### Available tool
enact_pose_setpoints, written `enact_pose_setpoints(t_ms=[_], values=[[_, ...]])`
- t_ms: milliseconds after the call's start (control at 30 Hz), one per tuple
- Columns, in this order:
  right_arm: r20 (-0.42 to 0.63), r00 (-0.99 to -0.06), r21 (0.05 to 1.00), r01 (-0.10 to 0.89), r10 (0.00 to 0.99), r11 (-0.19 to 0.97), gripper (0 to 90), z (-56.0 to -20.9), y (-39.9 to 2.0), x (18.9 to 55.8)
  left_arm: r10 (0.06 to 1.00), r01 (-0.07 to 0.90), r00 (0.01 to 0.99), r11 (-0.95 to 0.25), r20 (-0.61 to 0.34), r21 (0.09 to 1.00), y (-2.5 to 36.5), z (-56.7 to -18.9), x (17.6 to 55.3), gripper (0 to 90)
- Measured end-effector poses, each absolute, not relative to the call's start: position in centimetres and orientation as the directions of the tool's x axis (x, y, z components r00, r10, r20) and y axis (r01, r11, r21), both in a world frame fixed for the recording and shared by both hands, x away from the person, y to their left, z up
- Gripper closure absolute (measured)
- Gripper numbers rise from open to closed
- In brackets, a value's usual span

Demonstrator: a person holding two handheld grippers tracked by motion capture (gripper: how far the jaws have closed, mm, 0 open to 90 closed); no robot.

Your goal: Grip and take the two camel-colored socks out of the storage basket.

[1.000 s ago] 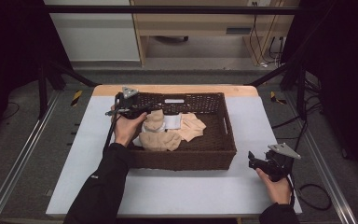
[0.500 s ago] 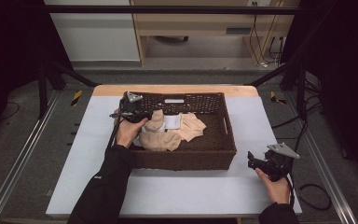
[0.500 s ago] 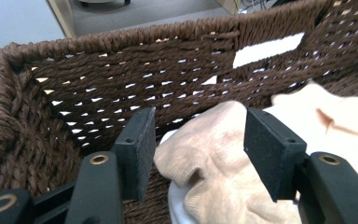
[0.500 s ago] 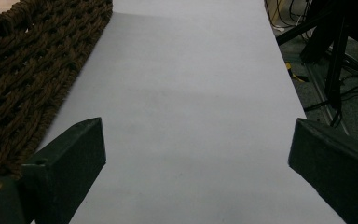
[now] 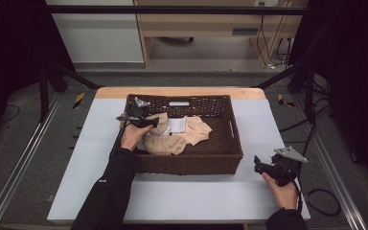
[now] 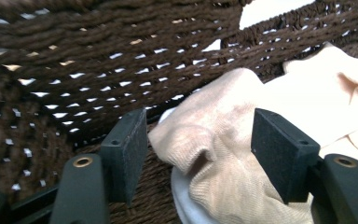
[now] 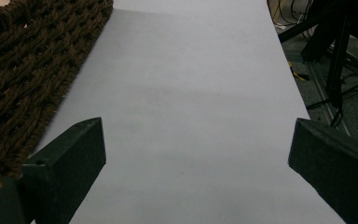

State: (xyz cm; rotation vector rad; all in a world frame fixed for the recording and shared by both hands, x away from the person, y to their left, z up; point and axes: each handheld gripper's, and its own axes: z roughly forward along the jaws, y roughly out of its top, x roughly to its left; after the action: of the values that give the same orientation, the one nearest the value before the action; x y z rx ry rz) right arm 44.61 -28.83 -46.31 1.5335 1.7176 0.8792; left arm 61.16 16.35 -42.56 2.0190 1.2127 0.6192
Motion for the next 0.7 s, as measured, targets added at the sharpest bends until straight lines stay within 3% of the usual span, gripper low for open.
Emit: enact_pose_setpoints(t_ms=[133, 333, 600, 700], values=[[-0.043, -0.09, 0.831, 0.549, 0.995, 0.086, 4.3, -46.34, -28.8, 44.65, 0.888, 0.569, 0.455, -0.343, 0.061, 0.747, 16.42, -42.88, 61.33, 37.8], [-0.047, -0.092, 0.831, 0.549, 0.995, 0.09, 4.3, -46.35, -28.74, 44.65, 0.879, 0.582, 0.47, -0.377, 0.08, 0.72, 16.36, -43.07, 61.34, 49.0], [-0.045, -0.095, 0.829, 0.551, 0.994, 0.09, 4.5, -46.39, -28.75, 44.75, 0.884, 0.63, 0.466, -0.359, 0.035, 0.689, 16.31, -43.06, 61.2, 75.2], [-0.041, -0.091, 0.829, 0.552, 0.995, 0.085, 4.5, -46.34, -28.79, 44.7, 0.882, 0.64, 0.471, -0.363, 0.027, 0.678, 16.29, -42.97, 61.12, 80.1]])
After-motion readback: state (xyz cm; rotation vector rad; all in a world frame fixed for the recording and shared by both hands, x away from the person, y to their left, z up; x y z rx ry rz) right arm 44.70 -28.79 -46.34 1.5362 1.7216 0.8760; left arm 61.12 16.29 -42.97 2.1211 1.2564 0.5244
